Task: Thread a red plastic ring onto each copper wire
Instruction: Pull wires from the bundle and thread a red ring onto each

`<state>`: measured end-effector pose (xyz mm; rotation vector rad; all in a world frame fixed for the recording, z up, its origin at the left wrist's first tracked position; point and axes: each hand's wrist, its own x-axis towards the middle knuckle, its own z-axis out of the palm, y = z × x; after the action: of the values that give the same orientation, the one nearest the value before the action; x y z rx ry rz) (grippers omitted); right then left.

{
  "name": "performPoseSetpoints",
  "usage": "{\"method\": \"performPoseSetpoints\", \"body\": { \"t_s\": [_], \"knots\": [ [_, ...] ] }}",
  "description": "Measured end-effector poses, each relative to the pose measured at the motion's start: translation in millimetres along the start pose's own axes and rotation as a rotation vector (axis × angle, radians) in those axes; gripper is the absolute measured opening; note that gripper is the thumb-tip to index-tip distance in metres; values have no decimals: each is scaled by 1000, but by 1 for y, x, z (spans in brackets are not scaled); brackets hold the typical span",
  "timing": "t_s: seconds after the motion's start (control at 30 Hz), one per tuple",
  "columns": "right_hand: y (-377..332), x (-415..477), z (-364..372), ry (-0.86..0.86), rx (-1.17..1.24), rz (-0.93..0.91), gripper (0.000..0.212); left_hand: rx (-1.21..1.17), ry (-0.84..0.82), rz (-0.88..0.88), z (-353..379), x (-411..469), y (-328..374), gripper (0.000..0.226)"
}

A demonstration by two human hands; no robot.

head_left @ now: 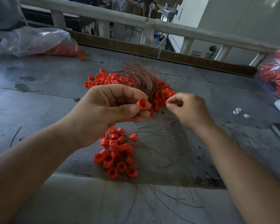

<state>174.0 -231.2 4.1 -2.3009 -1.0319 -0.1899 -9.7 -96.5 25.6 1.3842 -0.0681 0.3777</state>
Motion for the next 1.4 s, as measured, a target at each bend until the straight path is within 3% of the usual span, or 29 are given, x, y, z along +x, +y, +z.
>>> {"method": "performPoseSetpoints", "body": {
  "t_s": [0.1, 0.17, 0.4, 0.67, 1.03, 1.4],
  "knots": [
    [-9, -4, -15, -44, 506, 125, 19, 22, 8, -16, -1, 0, -1, 23],
    [-19, -9, -21, -90, 728, 137, 13, 38, 18, -31, 0, 0, -2, 24],
    [-51, -27, -26, -223, 944, 60, 11, 124, 102, -47, 1, 1, -3, 27],
    [-64, -36, -19, -255, 934, -48, 16, 129, 139, -42, 1, 1, -3, 24],
    [-70, -43, -8, -81, 661, -293, 28, 183, 199, -47, 3, 2, -1, 22],
    [-72, -45, -7, 2, 551, -312, 32, 221, 174, -85, 2, 2, -1, 21]
  ]
}}
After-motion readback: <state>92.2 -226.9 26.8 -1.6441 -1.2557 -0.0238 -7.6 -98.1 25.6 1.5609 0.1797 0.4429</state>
